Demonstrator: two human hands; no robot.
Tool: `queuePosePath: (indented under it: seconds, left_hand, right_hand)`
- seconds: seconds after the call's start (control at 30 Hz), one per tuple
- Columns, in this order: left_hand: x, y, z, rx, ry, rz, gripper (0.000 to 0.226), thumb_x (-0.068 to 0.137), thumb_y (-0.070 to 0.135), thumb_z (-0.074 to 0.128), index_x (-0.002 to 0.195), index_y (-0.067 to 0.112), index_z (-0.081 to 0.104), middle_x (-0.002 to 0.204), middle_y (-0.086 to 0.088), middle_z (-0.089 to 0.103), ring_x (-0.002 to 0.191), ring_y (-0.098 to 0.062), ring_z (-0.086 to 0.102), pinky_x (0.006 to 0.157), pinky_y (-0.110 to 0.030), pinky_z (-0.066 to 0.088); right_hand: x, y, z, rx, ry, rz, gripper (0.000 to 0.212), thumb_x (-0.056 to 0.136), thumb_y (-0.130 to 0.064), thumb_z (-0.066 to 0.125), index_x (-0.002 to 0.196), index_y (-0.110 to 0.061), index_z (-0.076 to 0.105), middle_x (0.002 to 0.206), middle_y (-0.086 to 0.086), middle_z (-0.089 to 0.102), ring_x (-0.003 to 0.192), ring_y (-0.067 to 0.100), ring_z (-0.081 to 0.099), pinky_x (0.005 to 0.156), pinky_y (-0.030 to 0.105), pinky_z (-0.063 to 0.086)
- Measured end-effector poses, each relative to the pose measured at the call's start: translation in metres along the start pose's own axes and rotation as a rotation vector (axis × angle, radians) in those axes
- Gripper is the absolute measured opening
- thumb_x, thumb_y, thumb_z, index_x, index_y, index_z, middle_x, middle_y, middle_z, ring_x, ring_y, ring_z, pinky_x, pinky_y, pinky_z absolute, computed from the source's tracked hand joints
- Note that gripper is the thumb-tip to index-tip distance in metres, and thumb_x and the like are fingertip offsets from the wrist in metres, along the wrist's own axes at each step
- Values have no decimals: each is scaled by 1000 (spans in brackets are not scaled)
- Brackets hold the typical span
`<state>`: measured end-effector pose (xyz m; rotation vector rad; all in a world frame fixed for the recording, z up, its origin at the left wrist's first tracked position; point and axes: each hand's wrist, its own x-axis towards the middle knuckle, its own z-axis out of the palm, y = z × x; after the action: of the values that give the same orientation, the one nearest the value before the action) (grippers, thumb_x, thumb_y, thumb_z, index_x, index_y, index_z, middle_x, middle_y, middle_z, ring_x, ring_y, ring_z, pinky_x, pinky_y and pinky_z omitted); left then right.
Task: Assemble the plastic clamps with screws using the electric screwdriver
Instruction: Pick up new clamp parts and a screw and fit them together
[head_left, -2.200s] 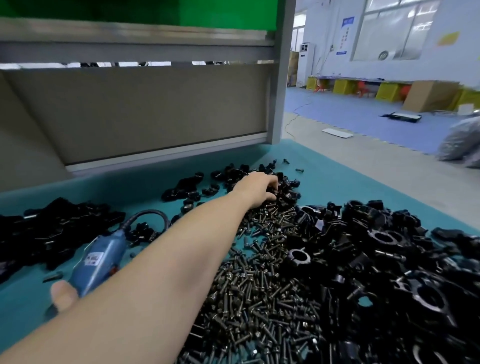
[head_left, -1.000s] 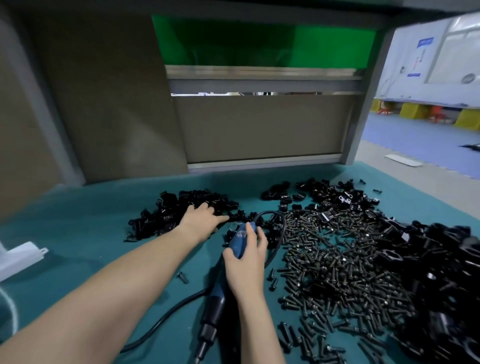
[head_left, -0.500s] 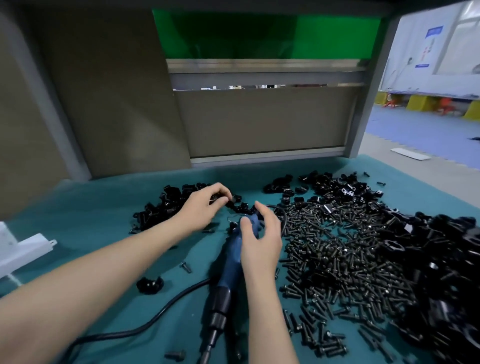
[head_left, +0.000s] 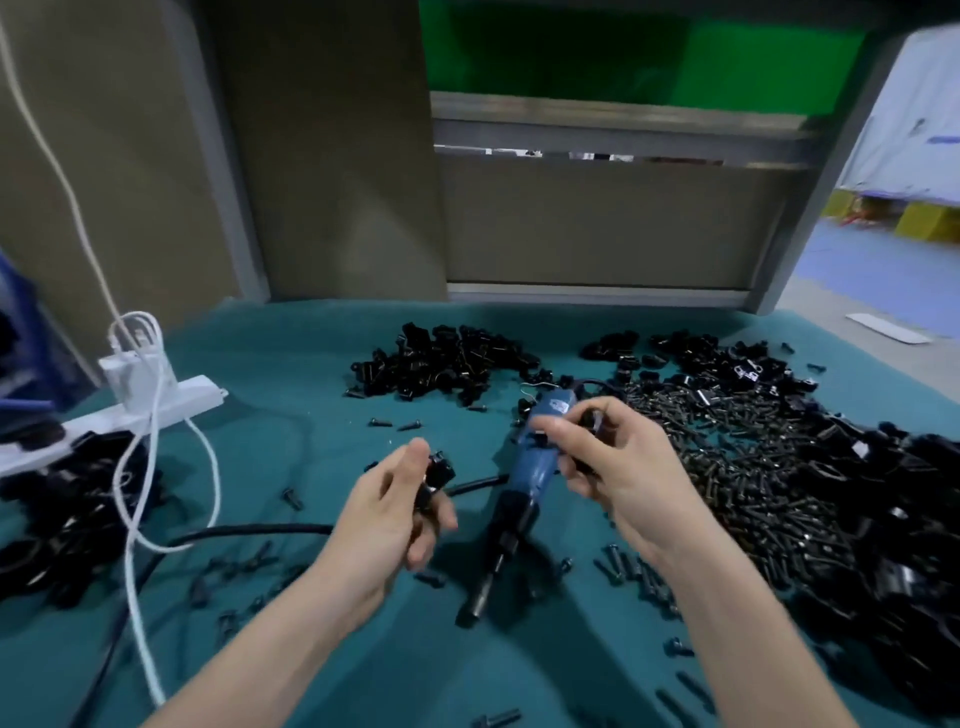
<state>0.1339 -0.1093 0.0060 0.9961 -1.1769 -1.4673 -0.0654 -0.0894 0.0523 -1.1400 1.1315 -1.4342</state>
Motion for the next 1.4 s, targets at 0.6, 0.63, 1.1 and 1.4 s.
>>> queuePosePath:
  seconds: [0.6, 0.63, 1.1, 1.4]
  left_hand:
    - [-16, -28, -1, -16, -34, 168, 28, 73, 2, 77, 80, 29, 71, 88, 6, 70, 84, -6, 63, 79, -18, 50]
    - [-16, -27, 0, 2, -39, 185, 30, 76, -2, 73, 82, 27, 72, 86, 7, 70, 85, -6, 63, 79, -17, 50]
    - [-24, -22, 5, 232, -59, 320, 60, 71, 2, 80, 115, 41, 66, 101, 8, 69, 87, -10, 65, 82, -14, 49]
    - [-25, -18, 10, 7, -124, 214, 31, 65, 12, 72, 93, 22, 77, 96, 3, 76, 88, -5, 70, 76, -11, 51]
  right_hand:
    - [-39, 45, 16, -42, -56, 2, 13, 70, -10, 76, 82, -15, 72, 67, 8, 68, 56, 20, 66, 55, 23, 54]
    - [-40, 45, 17, -56, -67, -8, 14, 76, -1, 74, 82, -14, 72, 69, 7, 69, 58, 20, 67, 56, 22, 54]
    - [-42, 50, 19, -165, 11, -153, 15, 81, -5, 71, 85, -19, 72, 82, -4, 73, 74, 4, 67, 66, 12, 49]
    - [-41, 53, 22, -96, 80, -136, 19, 70, -27, 70, 87, -19, 71, 84, 1, 73, 79, 11, 69, 72, 25, 57]
